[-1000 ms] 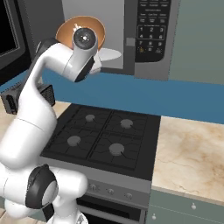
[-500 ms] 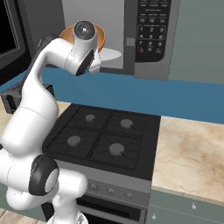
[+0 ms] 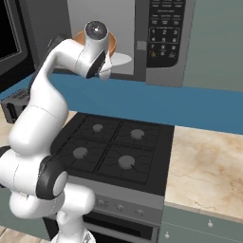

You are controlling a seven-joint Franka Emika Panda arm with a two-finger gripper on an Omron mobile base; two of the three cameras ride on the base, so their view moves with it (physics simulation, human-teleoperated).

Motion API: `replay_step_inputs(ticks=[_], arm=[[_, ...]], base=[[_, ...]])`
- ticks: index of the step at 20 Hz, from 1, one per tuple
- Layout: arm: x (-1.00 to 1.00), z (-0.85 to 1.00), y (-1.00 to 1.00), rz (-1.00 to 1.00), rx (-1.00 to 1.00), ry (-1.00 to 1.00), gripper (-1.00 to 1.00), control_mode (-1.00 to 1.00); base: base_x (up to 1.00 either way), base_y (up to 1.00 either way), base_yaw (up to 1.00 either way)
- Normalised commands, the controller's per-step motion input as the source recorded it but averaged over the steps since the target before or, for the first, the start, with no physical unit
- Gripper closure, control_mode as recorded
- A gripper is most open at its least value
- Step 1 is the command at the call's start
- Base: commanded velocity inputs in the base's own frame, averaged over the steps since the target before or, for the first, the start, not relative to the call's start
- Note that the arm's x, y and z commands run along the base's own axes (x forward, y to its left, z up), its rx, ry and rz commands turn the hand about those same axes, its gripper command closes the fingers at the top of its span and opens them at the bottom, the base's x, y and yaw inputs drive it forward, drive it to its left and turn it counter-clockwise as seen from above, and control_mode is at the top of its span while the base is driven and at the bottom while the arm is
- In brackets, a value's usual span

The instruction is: Remove the banana from the bowl and place it on the small plate. Then place the bowl with only the steak in the microwave, close the door, and press the start button to microwave the steak.

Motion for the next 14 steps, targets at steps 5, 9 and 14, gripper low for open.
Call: replay_step_inputs(ticks=[5,9,14], arm=[[0.21,-0.21,0.03,0.00,0.00,0.05,1.00,-1.00],[0.36,-0.07,0.09,0.00,0.00,0.06,1.00,-1.00],[0.48,0.00,0.14,0.00,0.00,0.05,1.00,-1.00]], base=[[0.00,0.00,0.00],[0.00,0.00,0.00],[0.00,0.00,0.00]])
